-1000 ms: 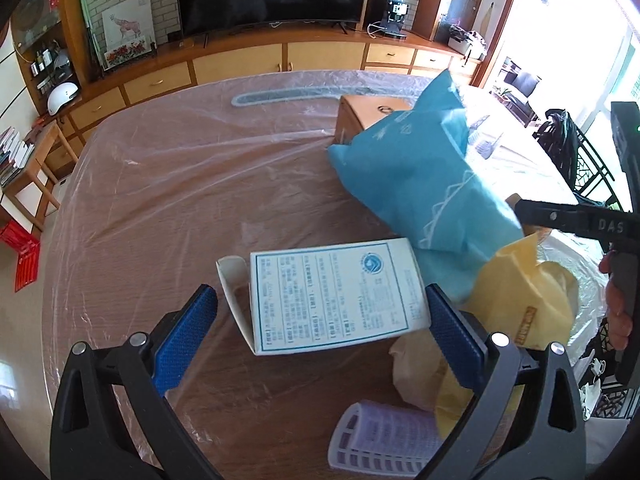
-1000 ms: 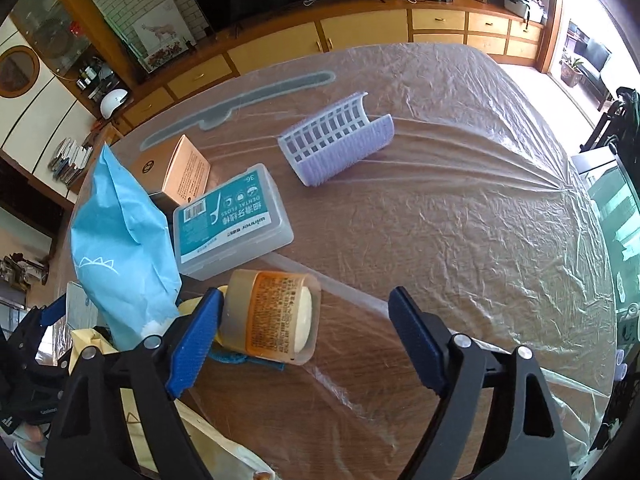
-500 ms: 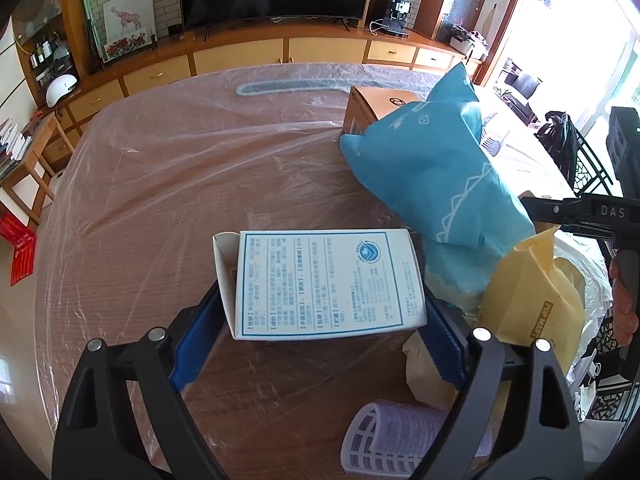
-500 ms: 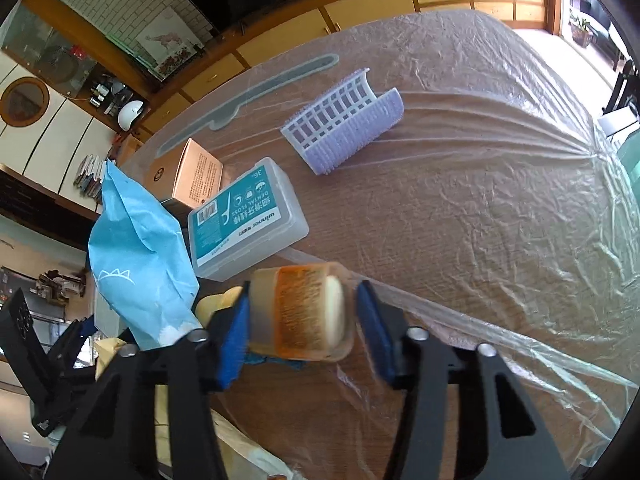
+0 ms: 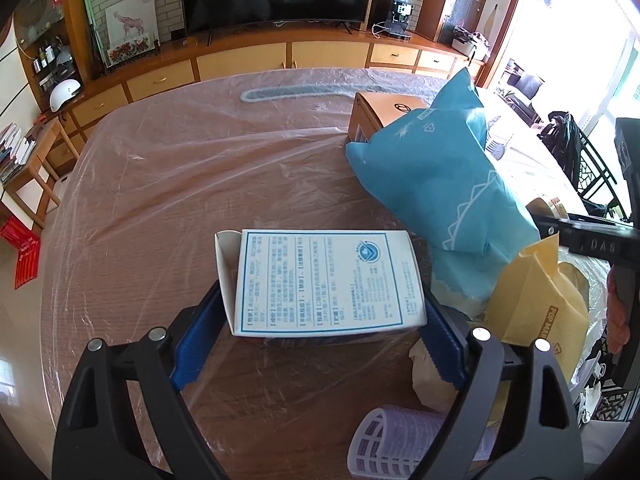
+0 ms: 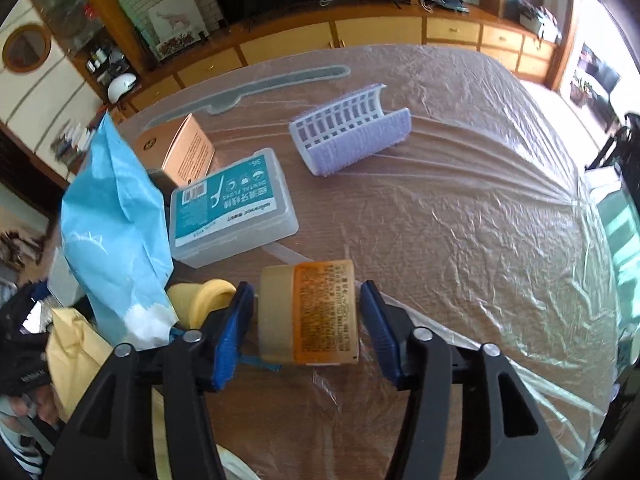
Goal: Collect trash
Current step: 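Carry the tape roll and white box over the black trash bin with both tools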
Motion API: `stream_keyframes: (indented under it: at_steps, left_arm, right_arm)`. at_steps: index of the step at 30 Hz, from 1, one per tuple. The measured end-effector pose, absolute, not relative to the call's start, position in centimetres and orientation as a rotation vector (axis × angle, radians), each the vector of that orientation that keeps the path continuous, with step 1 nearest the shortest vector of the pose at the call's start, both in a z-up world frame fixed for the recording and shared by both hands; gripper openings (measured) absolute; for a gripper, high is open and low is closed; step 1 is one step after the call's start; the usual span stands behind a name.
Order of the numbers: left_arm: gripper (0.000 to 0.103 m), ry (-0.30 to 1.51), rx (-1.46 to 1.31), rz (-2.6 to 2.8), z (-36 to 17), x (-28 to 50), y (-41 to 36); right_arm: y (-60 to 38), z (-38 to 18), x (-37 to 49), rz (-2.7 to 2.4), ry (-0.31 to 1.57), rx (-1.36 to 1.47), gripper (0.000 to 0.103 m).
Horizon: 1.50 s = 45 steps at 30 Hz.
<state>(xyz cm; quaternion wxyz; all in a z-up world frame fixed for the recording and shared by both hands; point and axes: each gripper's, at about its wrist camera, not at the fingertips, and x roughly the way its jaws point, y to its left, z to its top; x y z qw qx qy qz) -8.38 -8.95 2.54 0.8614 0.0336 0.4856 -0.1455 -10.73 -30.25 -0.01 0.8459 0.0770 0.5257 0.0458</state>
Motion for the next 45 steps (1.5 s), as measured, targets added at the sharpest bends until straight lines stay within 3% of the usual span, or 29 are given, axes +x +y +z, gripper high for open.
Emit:
stream_keyframes:
  at_steps: [2, 4, 7, 28, 45]
  left_arm:
    - [0.090, 1.014, 0.070, -0.301, 2.6, -8.4, -8.9]
    - [0.090, 1.014, 0.068, -0.303, 2.5, -8.4, -8.7]
    - [0.089, 0.999, 0.069, -0.302, 2.7, -8.6, -8.5]
    - [0.088, 0.885, 0.023, -0.316, 7.8, -12.0, -6.8]
    - [0.088, 0.903, 0.066, -0.458, 9.1, -20.5, -7.9]
  right_arm:
    - [-29.5, 0.0, -11.0, 0.079, 1.091, 0.111, 0.053]
    - [-29.5, 0.0, -11.2, 0.051, 1.074, 0.105, 0.037]
    - [-30.4, 0.1, -11.4, 0.071, 1.069, 0.167, 0.035]
    - [-32.7, 6.6, -16.9, 0.208, 0.941, 0.222, 0.035]
    - [-28.4, 6.9, -25.9, 0.428, 1.017, 0.247, 0.035]
